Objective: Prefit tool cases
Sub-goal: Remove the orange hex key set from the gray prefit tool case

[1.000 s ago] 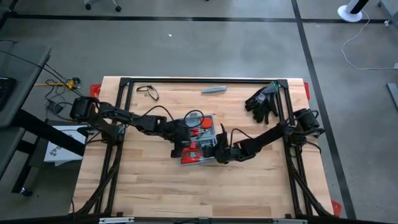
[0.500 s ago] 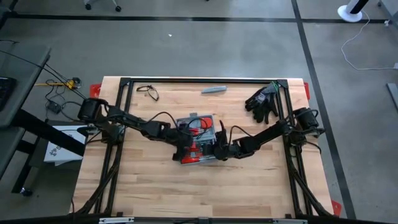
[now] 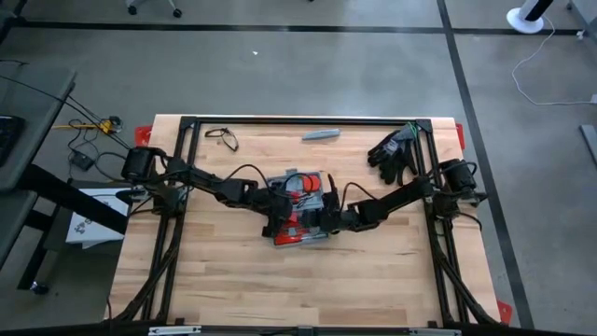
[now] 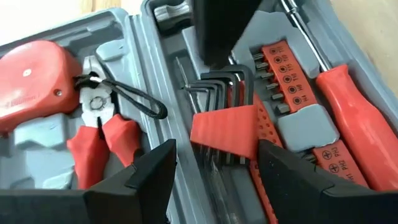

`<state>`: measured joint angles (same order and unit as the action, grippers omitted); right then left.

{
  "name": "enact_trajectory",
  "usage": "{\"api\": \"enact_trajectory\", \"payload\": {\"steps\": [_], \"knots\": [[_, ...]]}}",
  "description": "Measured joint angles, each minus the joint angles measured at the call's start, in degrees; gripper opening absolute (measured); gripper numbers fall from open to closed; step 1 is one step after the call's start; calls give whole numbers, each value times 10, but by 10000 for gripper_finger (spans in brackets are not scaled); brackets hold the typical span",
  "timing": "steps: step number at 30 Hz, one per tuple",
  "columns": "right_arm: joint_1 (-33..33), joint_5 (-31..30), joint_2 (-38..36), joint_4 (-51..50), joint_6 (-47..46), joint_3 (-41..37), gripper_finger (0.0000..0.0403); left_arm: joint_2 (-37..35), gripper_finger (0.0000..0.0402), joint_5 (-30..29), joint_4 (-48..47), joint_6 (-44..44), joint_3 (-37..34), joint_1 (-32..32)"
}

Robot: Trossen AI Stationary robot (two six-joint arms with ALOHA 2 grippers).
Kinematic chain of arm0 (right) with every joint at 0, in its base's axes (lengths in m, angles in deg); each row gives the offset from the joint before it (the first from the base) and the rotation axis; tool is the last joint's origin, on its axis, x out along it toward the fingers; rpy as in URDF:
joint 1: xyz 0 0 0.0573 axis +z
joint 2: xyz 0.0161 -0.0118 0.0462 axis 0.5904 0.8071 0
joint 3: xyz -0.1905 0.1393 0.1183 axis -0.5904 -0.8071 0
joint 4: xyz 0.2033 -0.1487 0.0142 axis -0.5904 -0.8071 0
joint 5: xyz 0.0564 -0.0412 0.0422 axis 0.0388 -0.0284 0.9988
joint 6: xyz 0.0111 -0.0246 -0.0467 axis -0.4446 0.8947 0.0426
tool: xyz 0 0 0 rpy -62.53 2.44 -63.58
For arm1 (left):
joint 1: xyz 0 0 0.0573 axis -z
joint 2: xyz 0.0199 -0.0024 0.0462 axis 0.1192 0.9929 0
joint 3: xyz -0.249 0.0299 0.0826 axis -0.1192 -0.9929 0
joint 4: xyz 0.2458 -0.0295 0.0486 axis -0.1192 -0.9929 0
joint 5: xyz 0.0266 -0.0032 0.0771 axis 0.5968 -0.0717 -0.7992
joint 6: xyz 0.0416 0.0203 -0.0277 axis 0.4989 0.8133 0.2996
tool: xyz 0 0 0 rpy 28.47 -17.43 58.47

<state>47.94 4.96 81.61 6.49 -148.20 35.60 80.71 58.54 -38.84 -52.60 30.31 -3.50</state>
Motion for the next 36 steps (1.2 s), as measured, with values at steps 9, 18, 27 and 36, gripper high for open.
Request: {"api": "enact_trajectory", "payload": {"steps": [9,18,27,36], "knots": [[-32,73,0,-5,11,0,57,2,216,-7,-9,2,14,13],[-33,91,0,-8,11,0,57,26,216,-30,-25,64,52,21],[-31,95,0,-9,16,0,57,42,216,-95,-45,105,79,33],[-27,106,0,0,18,-1,57,44,216,-156,-46,151,105,35]]}}
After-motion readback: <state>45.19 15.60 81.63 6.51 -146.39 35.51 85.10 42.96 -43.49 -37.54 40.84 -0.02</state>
